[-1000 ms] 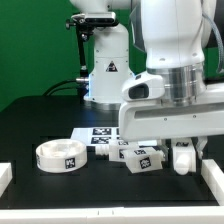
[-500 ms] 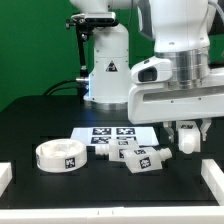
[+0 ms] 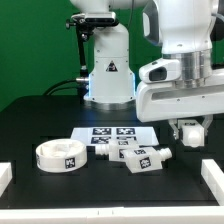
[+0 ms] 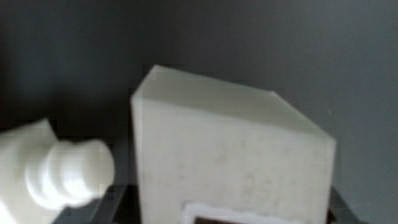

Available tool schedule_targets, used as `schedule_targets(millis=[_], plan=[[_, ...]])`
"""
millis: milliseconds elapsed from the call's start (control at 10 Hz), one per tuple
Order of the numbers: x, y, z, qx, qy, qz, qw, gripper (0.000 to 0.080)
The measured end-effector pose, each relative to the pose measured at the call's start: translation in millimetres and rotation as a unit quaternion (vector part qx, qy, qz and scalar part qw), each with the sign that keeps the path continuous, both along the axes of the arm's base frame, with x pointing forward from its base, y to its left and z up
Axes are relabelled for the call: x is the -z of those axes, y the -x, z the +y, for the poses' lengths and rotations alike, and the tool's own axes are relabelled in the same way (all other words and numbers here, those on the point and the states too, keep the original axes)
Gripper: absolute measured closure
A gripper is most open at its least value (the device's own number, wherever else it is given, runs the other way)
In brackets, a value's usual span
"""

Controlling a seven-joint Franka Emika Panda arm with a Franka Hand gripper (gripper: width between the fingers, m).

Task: Assemble stool

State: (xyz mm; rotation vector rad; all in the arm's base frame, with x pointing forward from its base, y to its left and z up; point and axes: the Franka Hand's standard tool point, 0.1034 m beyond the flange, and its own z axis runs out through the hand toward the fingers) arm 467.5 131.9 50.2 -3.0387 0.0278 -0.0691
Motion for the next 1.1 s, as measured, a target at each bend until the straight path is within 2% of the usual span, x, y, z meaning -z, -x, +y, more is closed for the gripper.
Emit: schedule_targets(millis=[200, 400, 500, 800, 900, 1000, 1100], plan=[[4.1, 1.9, 1.2, -0.001, 0.000, 0.000, 1.000, 0.0485], [30.0, 15.0, 11.9, -0.012, 0.002, -0.004, 1.000, 0.0485], [38.2, 21.7, 14.6, -0.016, 0.004, -0.006, 1.000, 0.0485], [43.0, 26.2, 14.7, -0.018, 0.005, -0.004, 1.000, 0.0485], [43.1, 26.3, 14.6, -0.018, 0.005, -0.004, 1.000, 0.0300], [43.0, 26.1, 14.0, -0.020, 0.005, -0.004, 1.000, 0.0300], [38.6, 25.4, 9.0, -0.028, 0.006, -0.001, 1.000, 0.0178]])
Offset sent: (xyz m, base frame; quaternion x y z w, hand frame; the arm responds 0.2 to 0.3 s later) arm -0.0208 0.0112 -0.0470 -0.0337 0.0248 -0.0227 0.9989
